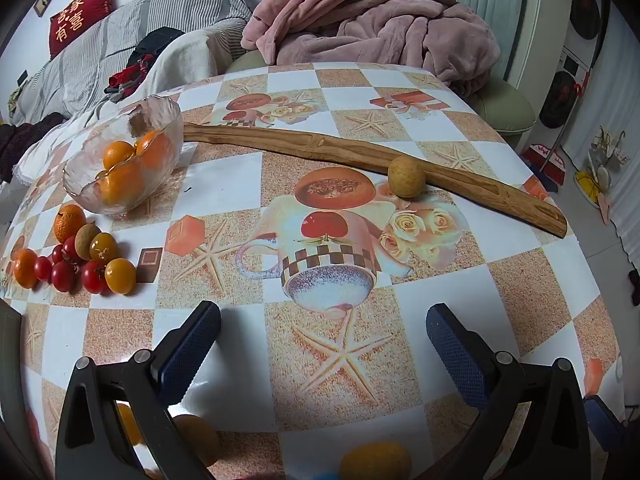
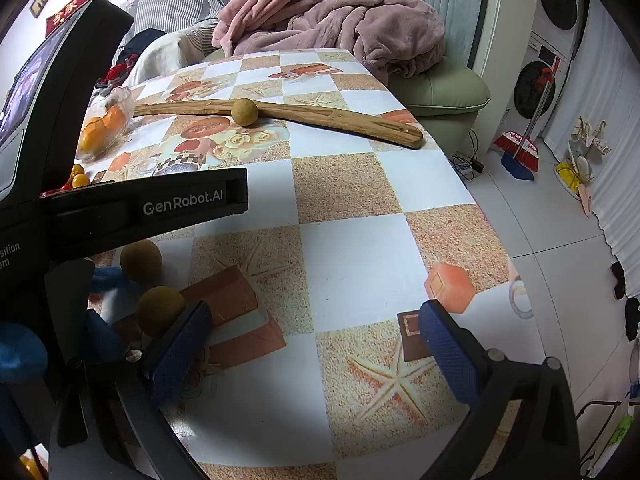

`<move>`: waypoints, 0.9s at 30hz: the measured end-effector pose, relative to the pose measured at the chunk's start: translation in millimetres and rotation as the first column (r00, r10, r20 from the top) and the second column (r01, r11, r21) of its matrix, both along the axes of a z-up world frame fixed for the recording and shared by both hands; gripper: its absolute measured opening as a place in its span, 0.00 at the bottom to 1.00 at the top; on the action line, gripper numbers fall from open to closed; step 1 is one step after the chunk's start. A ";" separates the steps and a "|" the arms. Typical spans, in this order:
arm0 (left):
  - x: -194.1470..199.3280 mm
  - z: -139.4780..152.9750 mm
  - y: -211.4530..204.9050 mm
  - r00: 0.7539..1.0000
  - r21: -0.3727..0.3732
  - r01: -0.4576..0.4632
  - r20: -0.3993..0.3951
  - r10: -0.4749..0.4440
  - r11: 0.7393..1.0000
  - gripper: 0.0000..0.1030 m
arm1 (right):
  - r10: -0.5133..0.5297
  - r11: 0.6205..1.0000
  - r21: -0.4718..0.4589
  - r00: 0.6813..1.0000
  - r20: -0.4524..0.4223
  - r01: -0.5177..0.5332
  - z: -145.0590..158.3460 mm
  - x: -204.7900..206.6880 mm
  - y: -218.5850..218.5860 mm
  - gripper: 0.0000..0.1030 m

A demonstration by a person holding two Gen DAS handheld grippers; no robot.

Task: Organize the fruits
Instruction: 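Move both grippers over the scattered fruits toward the brown round fruits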

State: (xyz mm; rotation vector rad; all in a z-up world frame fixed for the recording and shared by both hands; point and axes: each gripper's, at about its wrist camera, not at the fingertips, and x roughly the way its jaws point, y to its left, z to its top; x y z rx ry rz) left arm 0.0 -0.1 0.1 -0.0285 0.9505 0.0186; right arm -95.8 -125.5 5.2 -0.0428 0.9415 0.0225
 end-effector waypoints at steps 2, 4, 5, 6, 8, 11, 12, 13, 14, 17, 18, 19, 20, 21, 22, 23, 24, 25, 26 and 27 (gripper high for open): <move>0.9 0.7 -0.2 1.000 0.005 0.016 -0.014 -0.015 1.000 1.00 | 0.000 1.000 -0.002 1.000 0.000 0.000 -0.7 0.1 0.4 1.00; 2.4 3.1 1.4 0.997 0.007 0.030 -0.074 -0.030 1.000 1.00 | 0.000 1.000 -0.002 1.000 0.001 0.000 -1.3 0.2 0.8 1.00; 0.6 6.1 3.1 0.995 0.009 0.035 -0.093 -0.034 0.999 1.00 | 0.000 1.000 -0.002 1.000 0.001 0.000 -1.7 0.2 1.0 1.00; -4.0 11.7 6.0 0.995 0.013 0.038 -0.091 -0.037 0.999 1.00 | 0.000 1.000 -0.002 1.000 0.000 0.000 -2.0 0.2 1.1 1.00; -16.5 29.6 15.5 0.997 0.017 0.045 -0.061 -0.044 0.999 1.00 | 0.004 1.000 -0.006 1.000 -0.017 -0.004 -2.1 1.9 2.1 1.00; -40.5 54.2 36.8 0.997 0.026 0.069 -0.044 -0.068 0.997 1.00 | 0.026 0.999 -0.016 0.989 -0.145 -0.028 -1.4 13.6 1.8 1.00; -48.7 59.3 46.5 0.996 0.027 0.068 -0.053 -0.067 0.997 1.00 | 0.028 0.999 -0.020 0.983 -0.183 -0.033 -1.1 16.3 1.9 1.00; -54.9 62.0 53.8 0.996 0.022 0.066 -0.065 -0.064 0.998 1.00 | 0.030 0.999 -0.014 0.974 -0.225 -0.034 1.7 16.1 2.7 1.00; -63.2 66.6 65.6 0.994 0.008 0.062 -0.089 -0.061 0.998 1.00 | 0.031 0.999 -0.005 0.973 -0.230 -0.033 7.2 12.0 4.0 1.00; -85.2 78.5 94.9 0.987 -0.004 0.042 -0.154 -0.042 0.999 1.00 | 0.057 0.998 0.019 0.968 -0.245 -0.054 28.4 -7.8 9.6 1.00; -92.2 81.8 101.8 0.984 0.008 0.040 -0.174 -0.038 0.999 1.00 | 0.070 0.997 0.030 0.965 -0.251 -0.065 35.2 -14.1 13.6 1.00; -98.0 84.3 107.1 0.981 0.018 0.043 -0.190 -0.039 0.999 1.00 | 0.079 0.997 0.043 0.963 -0.259 -0.070 41.9 -20.5 18.1 1.00; -105.1 86.6 115.2 0.976 0.030 0.042 -0.216 -0.034 0.999 1.00 | 0.087 0.996 0.057 0.959 -0.269 -0.074 47.6 -24.6 21.6 1.00; -112.1 87.5 122.7 0.970 0.033 0.037 -0.240 -0.028 0.999 1.00 | 0.091 0.995 0.069 0.956 -0.279 -0.075 53.1 -27.8 25.3 1.00; -116.2 88.2 129.5 0.965 0.026 0.035 -0.261 -0.027 0.999 1.00 | 0.094 0.994 0.086 0.952 -0.290 -0.072 60.3 -32.5 29.9 1.00; -121.3 89.3 137.0 0.956 0.016 0.034 -0.293 -0.028 0.999 1.00 | 0.093 0.993 0.098 0.948 -0.304 -0.066 65.3 -32.5 33.8 1.00; -124.1 91.8 142.4 0.951 0.012 0.038 -0.309 -0.033 0.999 1.00 | 0.091 0.993 0.106 0.943 -0.319 -0.060 71.2 -35.6 37.8 1.00; -128.7 95.2 147.7 0.948 0.015 0.046 -0.317 -0.039 0.999 1.00 | 0.087 0.993 0.105 0.940 -0.331 -0.055 75.7 -36.3 42.5 1.00; -133.9 100.9 152.6 0.949 0.024 0.056 -0.312 -0.046 0.998 1.00 | 0.082 0.994 0.100 0.938 -0.336 -0.050 79.8 -39.0 46.0 1.00; -136.4 105.9 155.6 0.950 0.029 0.063 -0.309 -0.051 0.998 1.00 | 0.074 0.995 0.093 0.938 -0.340 -0.044 84.7 -41.9 49.3 1.00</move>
